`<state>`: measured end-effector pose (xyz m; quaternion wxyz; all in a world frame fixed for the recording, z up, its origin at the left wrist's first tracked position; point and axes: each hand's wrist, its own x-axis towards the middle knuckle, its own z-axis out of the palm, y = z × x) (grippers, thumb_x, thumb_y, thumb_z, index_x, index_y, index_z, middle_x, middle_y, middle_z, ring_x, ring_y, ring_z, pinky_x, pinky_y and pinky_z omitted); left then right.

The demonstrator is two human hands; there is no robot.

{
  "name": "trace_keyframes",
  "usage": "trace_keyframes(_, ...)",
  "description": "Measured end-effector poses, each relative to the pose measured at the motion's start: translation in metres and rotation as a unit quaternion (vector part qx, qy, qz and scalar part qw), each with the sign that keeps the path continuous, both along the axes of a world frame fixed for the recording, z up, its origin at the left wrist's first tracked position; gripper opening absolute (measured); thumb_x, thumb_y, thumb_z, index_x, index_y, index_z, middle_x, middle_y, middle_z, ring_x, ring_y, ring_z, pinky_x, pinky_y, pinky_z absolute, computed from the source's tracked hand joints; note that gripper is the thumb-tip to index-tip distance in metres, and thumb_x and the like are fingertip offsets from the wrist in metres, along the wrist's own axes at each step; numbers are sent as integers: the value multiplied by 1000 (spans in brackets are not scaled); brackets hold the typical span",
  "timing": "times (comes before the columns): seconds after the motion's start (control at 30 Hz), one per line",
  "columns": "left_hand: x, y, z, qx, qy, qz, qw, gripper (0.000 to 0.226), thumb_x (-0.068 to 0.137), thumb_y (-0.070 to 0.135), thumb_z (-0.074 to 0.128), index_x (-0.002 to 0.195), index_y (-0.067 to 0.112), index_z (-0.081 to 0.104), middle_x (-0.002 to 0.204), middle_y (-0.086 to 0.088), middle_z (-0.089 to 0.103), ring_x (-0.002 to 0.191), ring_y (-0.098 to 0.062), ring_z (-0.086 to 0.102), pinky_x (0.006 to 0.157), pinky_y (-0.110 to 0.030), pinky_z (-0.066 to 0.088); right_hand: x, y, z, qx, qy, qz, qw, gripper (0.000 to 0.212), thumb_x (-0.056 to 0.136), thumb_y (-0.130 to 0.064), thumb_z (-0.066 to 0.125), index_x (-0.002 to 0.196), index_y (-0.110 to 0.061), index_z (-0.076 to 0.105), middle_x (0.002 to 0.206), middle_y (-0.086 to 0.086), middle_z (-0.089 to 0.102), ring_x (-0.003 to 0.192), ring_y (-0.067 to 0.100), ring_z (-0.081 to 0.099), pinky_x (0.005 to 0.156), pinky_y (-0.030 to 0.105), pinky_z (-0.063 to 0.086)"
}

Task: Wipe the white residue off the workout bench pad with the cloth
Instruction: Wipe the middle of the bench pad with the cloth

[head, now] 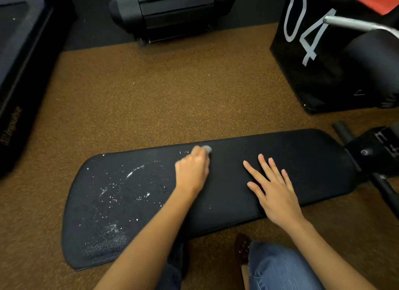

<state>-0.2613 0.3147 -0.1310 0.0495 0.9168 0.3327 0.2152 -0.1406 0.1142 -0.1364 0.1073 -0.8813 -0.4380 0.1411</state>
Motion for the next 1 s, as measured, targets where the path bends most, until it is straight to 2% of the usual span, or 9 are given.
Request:
trace_keyframes(0.1, 8, 17, 0, -28, -17, 50, 998, 11, 80, 14, 77, 87, 20, 71, 69, -4, 58, 41, -31, 55, 41, -23, 24, 0, -1, -1, 6, -2, 1, 1000, 48, 100, -59, 13, 147, -56, 7, 162, -15, -6, 149, 9, -12, 120, 38, -1)
trace_keyframes(0.2, 15, -6, -3, -41, 0, 9, 999, 7, 83, 19, 74, 85, 20, 68, 73, -2, 60, 43, -28, 57, 40, -24, 26, 0, -1, -3, 8, -10, -1, 1000, 54, 94, -60, 4, 147, -56, 5, 162, -15, -6, 149, 10, -11, 120, 39, 0)
trace_keyframes(0.33, 33, -10, 1, -29, 16, -24, 999, 9, 81, 22, 78, 83, 24, 69, 71, 4, 59, 40, -20, 54, 42, -21, 17, -2, 1, -3, 5, -14, -6, 1000, 49, 99, -56, 14, 148, -56, 5, 162, -14, -6, 149, 11, -11, 120, 39, 0)
trace_keyframes(0.53, 15, 13, 6, -51, 19, 40, 998, 12, 97, 25, 58, 100, 25, 69, 87, -2, 61, 58, -34, 62, 47, -29, 26, -1, 0, -4, 8, -17, -2, 1000, 48, 101, -57, 10, 148, -55, 4, 162, -14, -6, 149, 11, -11, 120, 39, 0)
trace_keyframes(0.67, -3, 8, 6, -68, -13, 103, 992, 11, 97, 24, 57, 99, 23, 68, 89, -4, 62, 62, -36, 63, 48, -31, 31, -2, 1, -3, 10, -8, -4, 1000, 47, 102, -54, 15, 149, -53, 7, 162, -12, -4, 150, 12, -10, 120, 40, 1)
trace_keyframes(0.73, 11, -12, 6, -103, -12, 83, 991, 10, 95, 25, 59, 98, 22, 68, 91, -3, 64, 61, -35, 64, 47, -33, 37, -2, 1, -1, 9, -5, -5, 1000, 50, 100, -51, 19, 149, -53, 7, 162, -12, -4, 150, 13, -10, 121, 41, 2)
trace_keyframes(0.83, 27, -35, 6, -117, 11, 21, 993, 10, 93, 28, 63, 90, 20, 68, 80, 1, 61, 52, -27, 62, 41, -25, 29, -1, 2, 4, -4, -2, 0, 1000, 51, 101, -50, 25, 149, -54, 8, 163, -11, -3, 150, 13, -9, 121, 41, 3)
trace_keyframes(0.93, 15, -31, 8, -118, -16, 26, 993, 28, 95, 44, 55, 93, 20, 70, 80, 1, 57, 62, -29, 62, 48, -31, 37, -1, 6, 11, 14, 5, -14, 1000, 49, 100, -48, 38, 147, -51, 25, 163, -8, 12, 151, 15, 4, 119, 42, 10)
trace_keyframes(1.0, 4, -23, 12, -199, -36, 31, 979, 40, 99, 48, 45, 87, 18, 69, 77, 2, 54, 69, -30, 59, 58, -34, 40, 0, 17, 20, 69, 12, -58, 996, 41, 97, -45, 51, 138, -43, 50, 155, -5, 35, 145, 19, 26, 112, 43, 21)
